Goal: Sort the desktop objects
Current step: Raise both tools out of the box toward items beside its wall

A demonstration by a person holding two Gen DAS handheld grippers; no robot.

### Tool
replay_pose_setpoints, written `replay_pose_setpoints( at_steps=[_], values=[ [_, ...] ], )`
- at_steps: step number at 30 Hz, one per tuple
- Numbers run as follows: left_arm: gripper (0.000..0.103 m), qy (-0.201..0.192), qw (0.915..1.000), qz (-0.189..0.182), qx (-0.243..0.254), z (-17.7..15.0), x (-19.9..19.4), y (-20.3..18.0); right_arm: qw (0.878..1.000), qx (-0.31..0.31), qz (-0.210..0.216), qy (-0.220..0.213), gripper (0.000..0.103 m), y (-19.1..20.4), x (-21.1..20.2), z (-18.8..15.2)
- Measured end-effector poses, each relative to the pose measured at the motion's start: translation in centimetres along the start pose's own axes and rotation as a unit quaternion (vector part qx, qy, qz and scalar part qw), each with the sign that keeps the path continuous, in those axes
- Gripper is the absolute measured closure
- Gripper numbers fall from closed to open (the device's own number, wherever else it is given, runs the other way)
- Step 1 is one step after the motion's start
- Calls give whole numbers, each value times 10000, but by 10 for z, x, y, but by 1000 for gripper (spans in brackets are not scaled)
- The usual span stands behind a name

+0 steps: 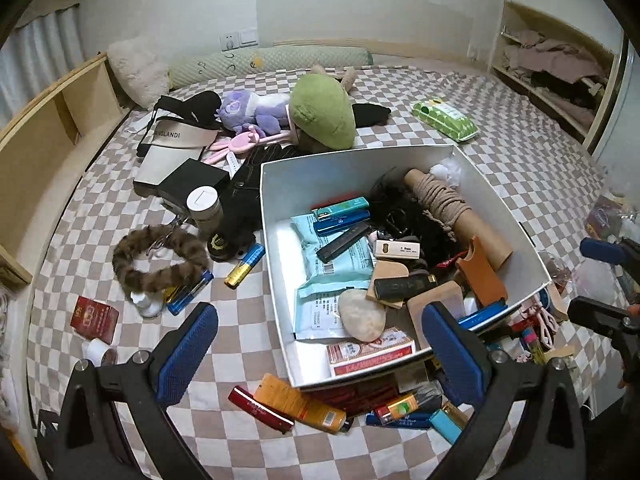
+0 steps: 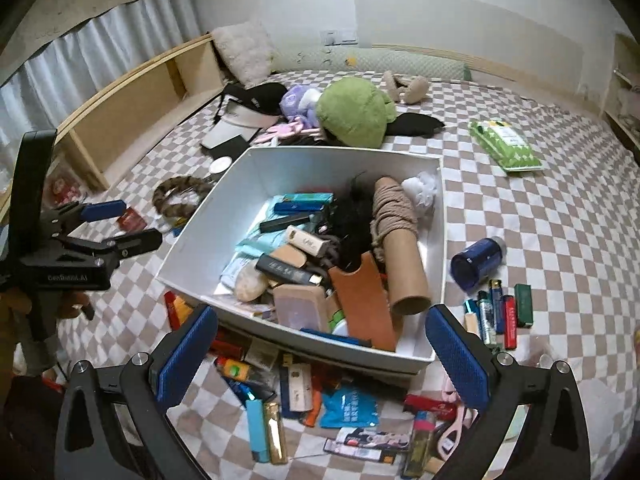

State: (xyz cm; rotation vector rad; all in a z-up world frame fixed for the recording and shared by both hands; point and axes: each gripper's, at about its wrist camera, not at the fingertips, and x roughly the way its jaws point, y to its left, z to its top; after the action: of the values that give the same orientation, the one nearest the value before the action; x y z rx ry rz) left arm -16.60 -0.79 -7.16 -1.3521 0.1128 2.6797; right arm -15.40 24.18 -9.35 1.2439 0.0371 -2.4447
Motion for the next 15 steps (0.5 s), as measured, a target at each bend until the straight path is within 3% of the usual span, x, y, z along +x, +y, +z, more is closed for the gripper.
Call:
replay_pose_setpoints(
  at_steps=[7,15],
  values=[
    [0,-133,9999,28,28,-13,-14,16,10000,54,-11,66,0,0,-7,-10],
    [0,-79,9987,211,454,-31,-18,15,9999,-73,31,100,0,-3,-9,-27]
  ],
)
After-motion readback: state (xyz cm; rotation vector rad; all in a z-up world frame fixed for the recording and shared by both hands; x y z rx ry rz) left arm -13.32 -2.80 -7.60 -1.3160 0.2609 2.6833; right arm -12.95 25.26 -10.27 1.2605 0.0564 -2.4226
